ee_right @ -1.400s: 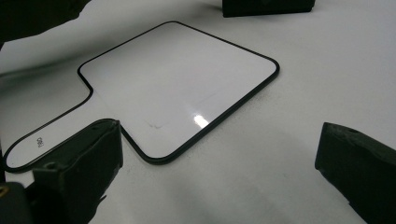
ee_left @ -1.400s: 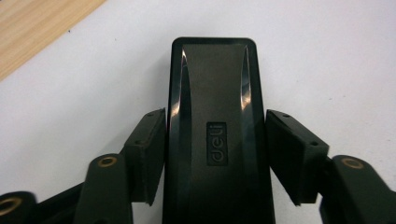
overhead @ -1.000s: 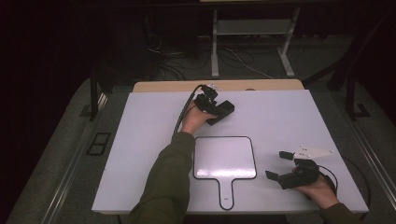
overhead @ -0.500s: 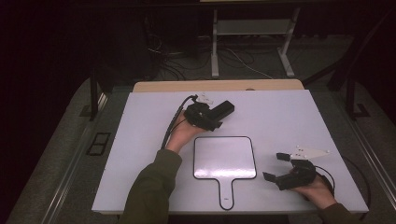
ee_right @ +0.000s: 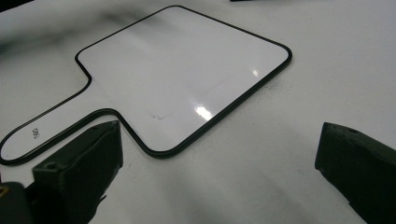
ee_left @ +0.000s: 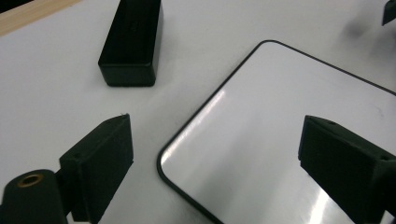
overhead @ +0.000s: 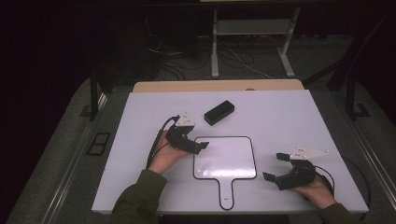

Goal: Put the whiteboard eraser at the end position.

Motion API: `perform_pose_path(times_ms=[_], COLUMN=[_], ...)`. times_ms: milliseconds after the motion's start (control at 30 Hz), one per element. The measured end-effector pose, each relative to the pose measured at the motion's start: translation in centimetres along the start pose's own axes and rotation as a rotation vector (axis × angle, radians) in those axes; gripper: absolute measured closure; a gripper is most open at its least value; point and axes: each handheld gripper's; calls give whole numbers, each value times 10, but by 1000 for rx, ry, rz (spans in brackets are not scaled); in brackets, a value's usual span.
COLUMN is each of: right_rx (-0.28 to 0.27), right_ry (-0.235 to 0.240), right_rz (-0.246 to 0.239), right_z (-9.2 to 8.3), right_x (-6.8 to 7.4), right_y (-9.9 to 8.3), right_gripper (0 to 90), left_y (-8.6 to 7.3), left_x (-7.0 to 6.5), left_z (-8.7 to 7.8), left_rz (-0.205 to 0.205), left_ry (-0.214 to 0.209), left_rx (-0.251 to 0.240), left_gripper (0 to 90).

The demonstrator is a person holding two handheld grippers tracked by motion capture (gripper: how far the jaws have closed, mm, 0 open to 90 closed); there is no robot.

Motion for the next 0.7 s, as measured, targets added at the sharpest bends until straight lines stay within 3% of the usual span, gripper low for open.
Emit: perform_pose_path(times_ms=[333,433,700], right_rx=[3,1,4], right_ry=[-2,-3,-6], right_rz=[-4,-5,-6], right_z=[0,0,0], right_x=[-1,0,0], right_y=[0,-1,-1], right_gripper=[0,0,0], left_y=[-32,-42,-65], left_x=[-6,-8,-10], left_z=[-26,-33,-45], left_rz=[-26,-30,-48], left_ry=[-11,2,-4], left_rx=[-27,-39,-68], left_gripper=[23,0,0])
Point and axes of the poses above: each handheld gripper's, and its own axes: z roughly forward along the jaws, y roughly out of its top, x roughly to its left, and after that the axes turned 15 degrees about -z, right-handed
